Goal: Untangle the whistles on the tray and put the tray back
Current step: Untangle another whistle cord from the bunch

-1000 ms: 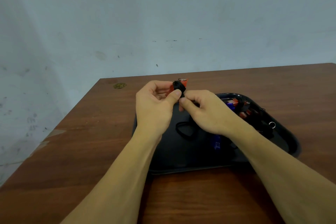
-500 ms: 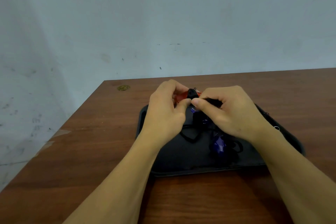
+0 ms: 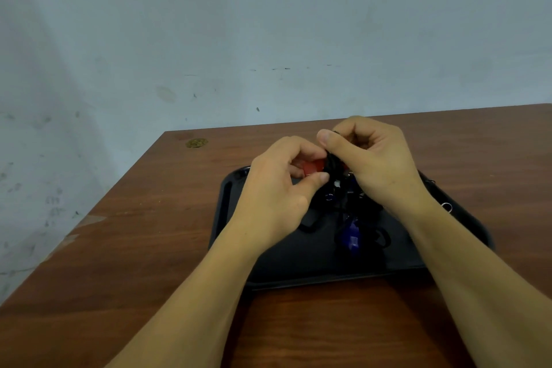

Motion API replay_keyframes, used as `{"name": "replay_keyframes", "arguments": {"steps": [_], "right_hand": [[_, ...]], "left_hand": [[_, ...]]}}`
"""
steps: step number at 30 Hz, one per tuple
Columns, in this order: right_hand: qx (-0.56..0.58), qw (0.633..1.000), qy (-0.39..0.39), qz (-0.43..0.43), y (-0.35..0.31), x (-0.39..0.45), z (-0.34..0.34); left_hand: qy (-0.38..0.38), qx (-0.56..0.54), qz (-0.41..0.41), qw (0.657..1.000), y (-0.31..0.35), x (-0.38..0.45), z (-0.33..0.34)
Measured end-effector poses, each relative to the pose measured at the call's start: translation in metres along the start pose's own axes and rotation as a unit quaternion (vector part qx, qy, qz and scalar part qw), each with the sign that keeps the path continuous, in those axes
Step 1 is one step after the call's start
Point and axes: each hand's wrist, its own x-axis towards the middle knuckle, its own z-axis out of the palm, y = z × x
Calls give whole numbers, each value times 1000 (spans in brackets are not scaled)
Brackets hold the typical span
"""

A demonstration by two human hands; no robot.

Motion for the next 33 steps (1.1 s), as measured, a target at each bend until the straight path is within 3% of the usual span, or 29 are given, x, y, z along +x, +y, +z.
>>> {"name": "replay_keyframes", "arguments": {"steps": [3,9,15,20,22,27,29,33], "right_hand": [[40,997,7,58,4,0,6],[111,985,-26,127,2,-1,11],[130,983,81,101,2,1,11],[80,995,42,45,3,-3,13],[79,996,31,34,4,-3,11],[99,994,19,33,2,-2,7],[108,993,13,35,0,-2,7],[129,989,6,68,3,-4,9]], "left_hand": [[18,5,21,1000,4,-2,1],[20,130,132,983,4,-1,-3],[49,-10,-42,998,-2,2,10],[-20,-70,-77,994,-3,0,4],[-43,-48,-42,997,-4,-1,2],[2,144,110,983,-2,-3,1],[18,204,165,965,1,-3,1],[31,351,276,894,0,2,-1]]}}
